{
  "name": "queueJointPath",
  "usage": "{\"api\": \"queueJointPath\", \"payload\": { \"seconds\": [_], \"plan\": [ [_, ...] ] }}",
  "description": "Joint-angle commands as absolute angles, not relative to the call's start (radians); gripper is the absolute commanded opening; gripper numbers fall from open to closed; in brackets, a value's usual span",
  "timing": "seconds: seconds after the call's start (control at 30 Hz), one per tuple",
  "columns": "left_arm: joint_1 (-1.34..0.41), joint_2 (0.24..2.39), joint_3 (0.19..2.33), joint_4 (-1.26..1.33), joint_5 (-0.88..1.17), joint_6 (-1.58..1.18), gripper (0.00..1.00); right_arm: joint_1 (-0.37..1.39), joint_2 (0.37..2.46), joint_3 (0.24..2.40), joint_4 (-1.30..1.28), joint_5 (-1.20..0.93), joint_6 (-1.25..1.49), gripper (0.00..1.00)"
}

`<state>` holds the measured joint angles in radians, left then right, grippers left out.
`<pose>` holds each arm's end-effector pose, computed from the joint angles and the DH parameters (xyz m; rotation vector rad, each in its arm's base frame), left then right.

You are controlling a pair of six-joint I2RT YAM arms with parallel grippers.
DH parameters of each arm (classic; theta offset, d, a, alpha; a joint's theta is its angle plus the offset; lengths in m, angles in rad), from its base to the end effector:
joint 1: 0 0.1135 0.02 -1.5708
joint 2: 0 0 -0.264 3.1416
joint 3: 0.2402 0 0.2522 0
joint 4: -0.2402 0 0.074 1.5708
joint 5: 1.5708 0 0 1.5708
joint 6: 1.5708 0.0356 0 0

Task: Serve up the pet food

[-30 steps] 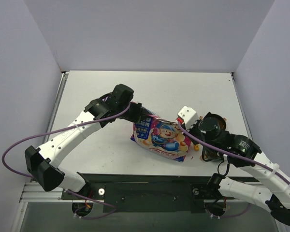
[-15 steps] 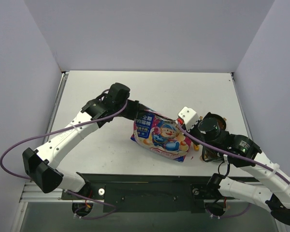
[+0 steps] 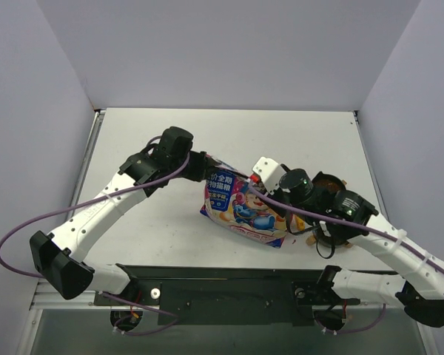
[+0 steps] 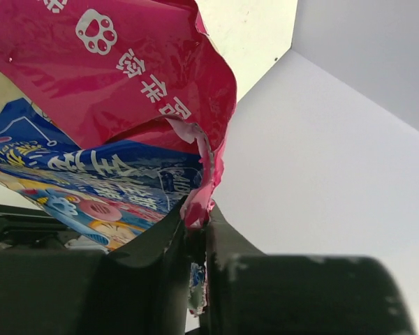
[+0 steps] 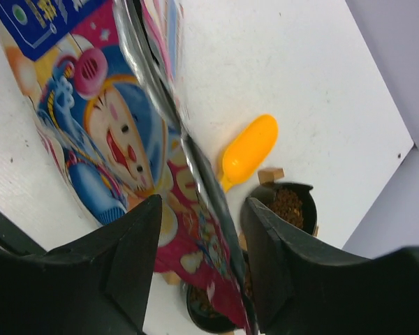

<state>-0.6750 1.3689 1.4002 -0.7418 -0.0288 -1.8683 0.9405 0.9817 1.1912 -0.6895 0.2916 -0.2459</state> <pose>0.2295 -0.1824 0.3683 -1.4935 2.1679 -1.1430 0.1240 0.1526 0.3927 -0.9818 1.7788 0.1385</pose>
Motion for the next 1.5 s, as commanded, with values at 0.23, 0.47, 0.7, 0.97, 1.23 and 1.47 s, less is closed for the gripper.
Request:
{"api": "queueJointPath", "payload": {
  "seconds": [0.23, 0.47, 0.7, 0.97, 1.23, 1.47],
  "plan": [
    [-0.654, 1.296, 1.394, -0.670, -0.052, -1.891, 0.00, 1.057, 1.256, 1.357, -0.468, 0.403, -0.345, 0.46],
    [-0.652, 1.278, 1.371, -0.653, -0.028, -1.931, 0.00, 1.103, 1.381, 1.424, -0.486, 0.679, -0.334, 0.23],
    [-0.650, 1.279, 1.358, -0.630, -0.017, -1.939, 0.00, 1.118, 1.397, 1.503, -0.673, 0.562, -0.308, 0.00],
    [-0.635, 1.264, 1.316, -0.643, 0.047, -1.924, 0.00, 1.111, 1.393, 1.571, -0.782, 0.443, -0.175, 0.00],
    [-0.635, 1.233, 1.299, -0.641, 0.071, -1.908, 0.00, 1.101, 1.367, 1.554, -0.876, 0.506, -0.179, 0.13],
    [-0.659, 1.236, 1.287, -0.666, 0.095, -1.874, 0.24, 1.100, 1.442, 1.693, -0.913, 0.416, -0.092, 0.00]
  ]
}}
